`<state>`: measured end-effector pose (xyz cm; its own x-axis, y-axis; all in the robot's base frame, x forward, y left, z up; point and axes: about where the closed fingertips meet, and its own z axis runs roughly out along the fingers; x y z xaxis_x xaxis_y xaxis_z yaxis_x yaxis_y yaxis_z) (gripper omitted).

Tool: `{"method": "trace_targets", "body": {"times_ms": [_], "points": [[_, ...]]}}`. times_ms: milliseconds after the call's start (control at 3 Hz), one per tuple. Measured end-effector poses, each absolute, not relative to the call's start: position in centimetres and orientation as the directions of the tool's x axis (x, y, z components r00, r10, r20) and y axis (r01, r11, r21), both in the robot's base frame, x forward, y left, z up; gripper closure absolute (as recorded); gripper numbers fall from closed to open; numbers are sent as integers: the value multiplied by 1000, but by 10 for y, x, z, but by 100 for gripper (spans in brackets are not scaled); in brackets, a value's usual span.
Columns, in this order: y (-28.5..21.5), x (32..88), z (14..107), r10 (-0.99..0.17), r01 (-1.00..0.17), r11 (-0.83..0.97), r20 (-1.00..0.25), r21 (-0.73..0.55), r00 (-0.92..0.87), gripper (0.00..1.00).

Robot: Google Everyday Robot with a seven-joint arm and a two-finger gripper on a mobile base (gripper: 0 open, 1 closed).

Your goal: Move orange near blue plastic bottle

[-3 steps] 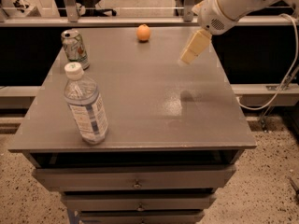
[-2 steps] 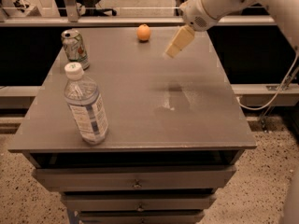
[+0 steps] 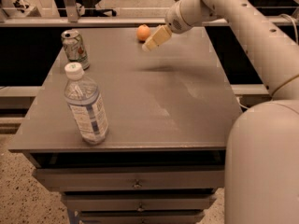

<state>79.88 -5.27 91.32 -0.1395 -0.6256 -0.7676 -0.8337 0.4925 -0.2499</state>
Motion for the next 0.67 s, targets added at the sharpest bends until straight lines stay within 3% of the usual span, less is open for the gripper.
{"method": "trace_targets", "body": {"times_ms": [667], "points": [[-22, 863, 881, -492, -794, 588, -848, -156, -197, 0]]}}
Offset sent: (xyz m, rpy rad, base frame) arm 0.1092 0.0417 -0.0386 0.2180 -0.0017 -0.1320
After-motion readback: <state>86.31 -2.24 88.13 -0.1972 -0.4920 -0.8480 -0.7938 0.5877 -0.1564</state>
